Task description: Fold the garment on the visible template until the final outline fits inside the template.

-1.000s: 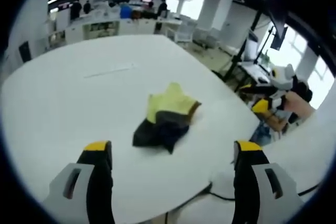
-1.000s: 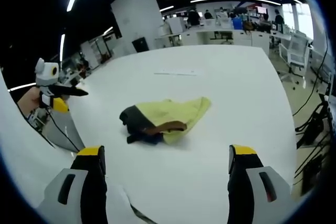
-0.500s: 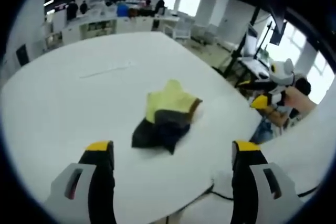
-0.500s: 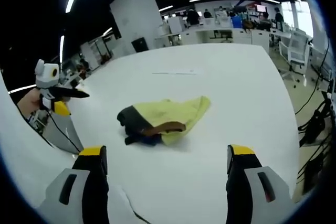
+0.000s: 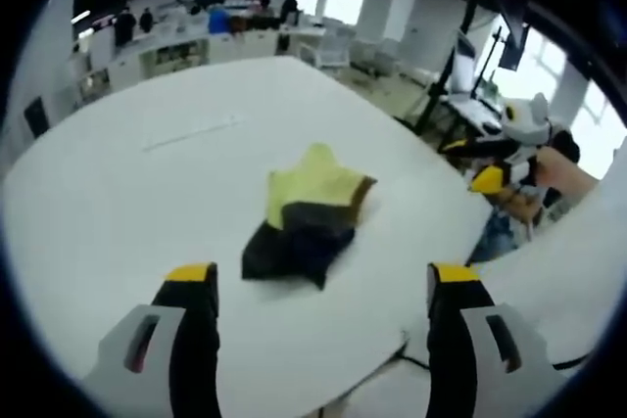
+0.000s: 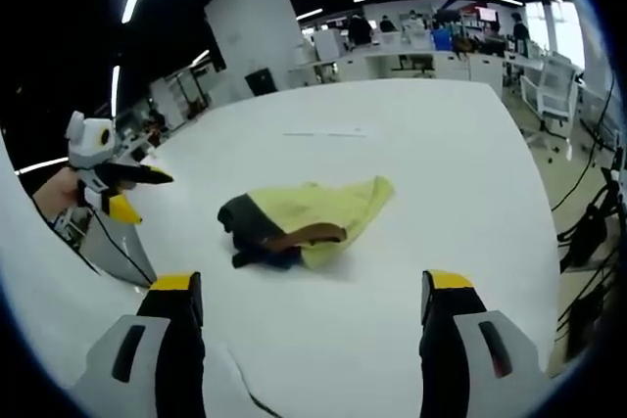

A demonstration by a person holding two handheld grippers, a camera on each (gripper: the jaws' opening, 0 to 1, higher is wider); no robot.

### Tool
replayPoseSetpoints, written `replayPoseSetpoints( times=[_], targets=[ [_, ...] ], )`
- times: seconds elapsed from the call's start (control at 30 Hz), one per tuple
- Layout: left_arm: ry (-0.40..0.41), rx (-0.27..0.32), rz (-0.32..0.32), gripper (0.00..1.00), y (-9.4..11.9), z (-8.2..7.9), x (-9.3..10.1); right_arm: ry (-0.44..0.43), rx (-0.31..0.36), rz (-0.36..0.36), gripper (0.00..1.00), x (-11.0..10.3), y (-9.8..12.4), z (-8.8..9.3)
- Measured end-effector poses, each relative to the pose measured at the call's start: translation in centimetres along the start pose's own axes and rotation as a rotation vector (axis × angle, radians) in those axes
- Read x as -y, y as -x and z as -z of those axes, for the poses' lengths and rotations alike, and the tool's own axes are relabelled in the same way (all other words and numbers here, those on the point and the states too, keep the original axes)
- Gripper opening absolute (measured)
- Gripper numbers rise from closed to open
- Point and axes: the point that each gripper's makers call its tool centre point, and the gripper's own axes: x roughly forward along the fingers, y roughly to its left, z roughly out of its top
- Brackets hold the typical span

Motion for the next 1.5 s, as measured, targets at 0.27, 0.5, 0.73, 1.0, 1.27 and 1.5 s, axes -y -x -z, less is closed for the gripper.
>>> replayPoseSetpoints(
  times=[0.27,0.5,0.73,1.0,1.27,1.5],
  targets=[
    [-0.021,0.0,0.022,0.81,-1.2,0.3,0.1,-0.008,0.011,0.002,0.9,-0.1,0.2,0.0],
    [-0.058,-0.009,0.023,0.79,-2.1,0.9,0.5,0.005,0.001,-0.003,0.89,-0.4,-0.3,0.4],
    [-0.126,-0.029,0.014,0.75,-3.0,1.4,1.0,0.012,-0.017,-0.016,0.88,-0.8,-0.9,0.9],
    [-0.153,-0.009,0.034,0.71,-4.2,1.1,2.0,0.003,-0.022,-0.021,0.87,-0.7,-1.1,1.1],
    [-0.285,-0.008,-0.005,0.66,-6.3,1.7,2.0,-0.008,-0.027,-0.027,0.86,-0.6,-1.2,1.3],
    [-0.289,0.009,0.018,0.61,-7.2,1.6,2.9,-0.013,-0.031,-0.031,0.86,-0.5,-1.5,1.6]
  ],
)
